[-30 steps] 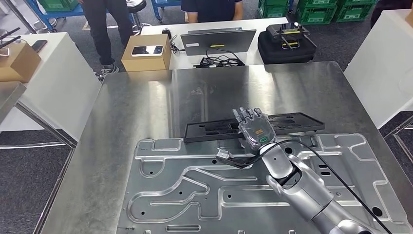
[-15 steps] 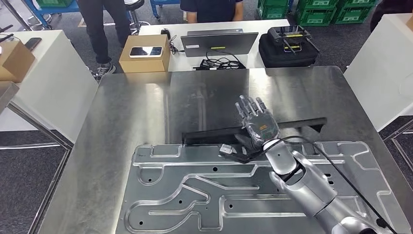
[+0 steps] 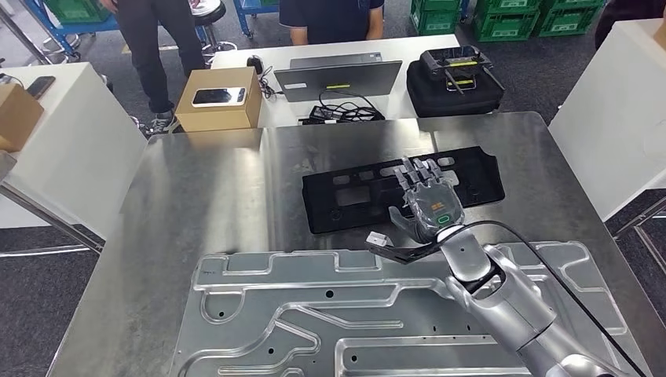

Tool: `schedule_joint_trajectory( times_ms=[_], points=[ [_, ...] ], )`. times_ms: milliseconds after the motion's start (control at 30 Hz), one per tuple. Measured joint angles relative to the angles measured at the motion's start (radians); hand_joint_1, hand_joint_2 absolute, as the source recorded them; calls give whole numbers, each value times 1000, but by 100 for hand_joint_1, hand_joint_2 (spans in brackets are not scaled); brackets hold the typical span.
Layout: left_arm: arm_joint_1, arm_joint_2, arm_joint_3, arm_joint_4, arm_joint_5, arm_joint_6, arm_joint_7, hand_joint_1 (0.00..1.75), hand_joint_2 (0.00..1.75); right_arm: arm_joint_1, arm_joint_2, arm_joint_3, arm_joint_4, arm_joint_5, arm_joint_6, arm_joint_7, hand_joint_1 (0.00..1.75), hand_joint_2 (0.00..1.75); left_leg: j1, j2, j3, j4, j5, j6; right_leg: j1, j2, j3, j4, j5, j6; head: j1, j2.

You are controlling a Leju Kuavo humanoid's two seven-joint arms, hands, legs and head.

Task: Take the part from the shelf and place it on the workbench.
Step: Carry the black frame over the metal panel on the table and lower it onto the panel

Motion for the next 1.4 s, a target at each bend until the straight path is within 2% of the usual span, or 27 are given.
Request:
schedule_joint_trajectory(
  times_ms=[33, 100, 167, 233, 300, 333, 367, 400, 467, 533, 633, 667, 733, 800, 833, 867, 900, 933, 1033, 1100, 1167, 1200, 1233, 1300, 1333, 1367, 1400],
  points=[
    [-2, 1, 0, 0, 0, 0, -1, 0, 0, -4, 6, 2, 0, -1, 0, 0, 0, 0, -5, 0, 12, -47, 24, 10, 2, 1, 3, -2, -2, 1, 0, 0],
    [-5, 2, 0, 0, 0, 0, -1, 0, 0, -8, 12, 7, 0, -4, 0, -4, 0, 0, -12, 1, 21, -86, 32, 24, 7, 2, 4, -3, -5, 5, 0, 0],
    [-7, 1, 0, 0, 0, -1, -4, 0, 0, -11, 15, 11, -1, -8, 0, -8, 0, 0, -3, 2, 35, -113, 32, 24, 12, -1, -3, 12, -19, 9, 0, 0],
    [-7, 0, 0, 0, -1, -2, -10, 0, 0, -13, 16, 15, -2, -9, 0, -10, 0, 0, 4, 3, 46, -129, 37, 23, 16, -3, -40, 99, -74, 12, 1, 0],
    [-7, -1, 0, 0, -1, -3, -14, 0, 0, -10, 17, 20, -3, -10, 0, -12, 0, 0, 2, 2, 45, -125, 37, 27, 16, -4, -107, 254, -149, 16, 1, 0],
    [-6, -1, 0, 0, -1, -3, -15, 0, 0, -7, 16, 22, -3, -11, 0, -12, 0, 0, 2, 1, 45, -122, 37, 27, 16, -4, -134, 313, -168, 19, 1, 0],
    [-6, -2, 0, 0, -1, -4, -15, 0, 0, -5, 16, 25, -3, -13, 0, -13, 0, 0, 1, 1, 45, -119, 37, 26, 15, -4, -146, 336, -168, 22, 1, 0],
    [-6, -2, 0, 0, -1, -5, -15, 0, 0, -4, 16, 27, -3, -15, 0, -13, 0, 0, 2, 1, 44, -115, 36, 25, 14, -5, -134, 313, -147, 25, 1, 0],
    [-6, -3, 0, 0, -1, -6, -15, 0, 0, -6, 17, 29, -3, -18, 0, -14, 0, 0, 1, 1, 43, -103, 31, 20, 9, -6, -66, 176, -74, 29, 1, 0],
    [-8, -4, 0, 0, -1, -7, -15, 0, 0, -10, 18, 31, -3, -19, 0, -14, 0, 0, -4, 0, 34, -85, 26, 13, 5, -6, -10, 57, -26, 25, 1, 0],
    [-9, -2, 0, 0, -1, -7, -16, 0, 0, -12, 20, 35, -3, -20, 0, -14, 0, 0, -9, 0, 21, -76, 33, 5, 2, -7, -5, 26, -9, 5, 1, 0],
    [-9, -2, 0, 1, -1, -7, -16, 0, 0, -13, 20, 36, -3, -20, 0, -14, 0, 0, -8, -1, 14, -67, 22, 0, -1, -8, -10, 25, -4, -2, 1, 0],
    [-9, -2, 0, 1, -1, -7, -15, 0, 0, -16, 21, 39, -3, -21, 1, -15, 0, 0, 0, 0, -19, 14, -44, -20, -8, -10, -23, 22, 9, -13, 0, 0],
    [-11, -3, 0, 1, -1, -8, -15, 0, 0, -17, 23, 41, -3, -23, 2, -15, 0, 0, 17, 1, -71, 166, -140, -43, -9, -13, -39, 22, 20, -17, 0, 0],
    [-11, -3, 0, 1, 0, -9, -15, 0, 0, -17, 23, 42, -3, -23, 3, -15, 0, 0, 25, 2, -87, 228, -172, -50, -10, -14, -47, 22, 26, -16, 0, 0],
    [-11, -3, 0, 1, 0, -10, -15, 0, 0, -16, 23, 43, -3, -24, 4, -15, 0, 0, 31, 2, -86, 255, -187, -54, -11, -16, -54, 22, 33, -15, 0, 0],
    [-12, -3, 0, 1, 0, -10, -15, 0, 0, -16, 23, 44, -3, -25, 5, -15, 0, 0, 35, 2, -64, 239, -183, -55, -12, -17, -62, 22, 39, -13, 0, 0],
    [-12, -3, 0, 1, 0, -11, -15, 0, 0, -17, 23, 44, -3, -25, 6, -15, 0, 0, 36, 2, -20, 179, -162, -54, -13, -18, -68, 21, 46, -10, 0, 0],
    [-20, -1, 0, 1, 0, -12, -15, 0, 0, -26, 24, 44, -4, -26, 6, -15, 0, 0, 27, 2, 142, -64, -94, -34, -17, -19, -79, 11, 72, 0, 0, 0],
    [-24, 1, 0, 1, 0, -11, -15, 0, 0, -31, 26, 44, -5, -26, 6, -14, 0, 0, 18, 0, 171, -119, -77, -25, -18, -21, -90, 4, 95, 12, 0, 0],
    [-23, 1, 0, 1, 0, -11, -14, 0, 0, -30, 26, 45, -5, -26, 6, -15, 0, 0, 16, 1, 156, -128, -56, -20, -18, -22, -100, -5, 108, 23, 0, 0],
    [-22, 1, 0, 1, 0, -11, -14, 0, 0, -29, 26, 45, -5, -26, 6, -15, 0, 0, 17, 2, 149, -134, -43, -16, -17, -21, -110, 7, 90, 26, 0, 0],
    [-21, 1, 0, 1, -1, -12, -14, 0, 0, -28, 25, 45, -5, -26, 6, -16, 0, 0, 19, 4, 140, -140, -29, -10, -16, -20, -125, 40, 52, 27, 1, 0],
    [-22, 1, 0, 1, -1, -14, -13, 0, 0, -26, 24, 46, -5, -27, 7, -15, 0, 0, 19, 5, 115, -136, -10, -1, -11, -18, -173, 184, -60, 25, 1, 0],
    [-22, 1, 0, 1, -1, -16, -13, 0, 0, -24, 23, 47, -5, -28, 8, -15, 0, 0, 17, 5, 100, -132, -1, 3, -9, -18, -193, 263, -98, 25, 1, 0],
    [-22, 1, 0, 1, -1, -17, -13, 0, 0, -22, 22, 48, -4, -29, 9, -14, 0, 0, 15, 5, 86, -128, 7, 3, -7, -18, -204, 325, -114, 26, 1, 0],
    [-22, 1, 0, 1, -1, -17, -12, 0, 0, -20, 22, 49, -3, -30, 11, -14, 0, 0, 13, 6, 71, -124, 16, 3, -5, -18, -198, 352, -105, 27, 1, 0]
  ],
)
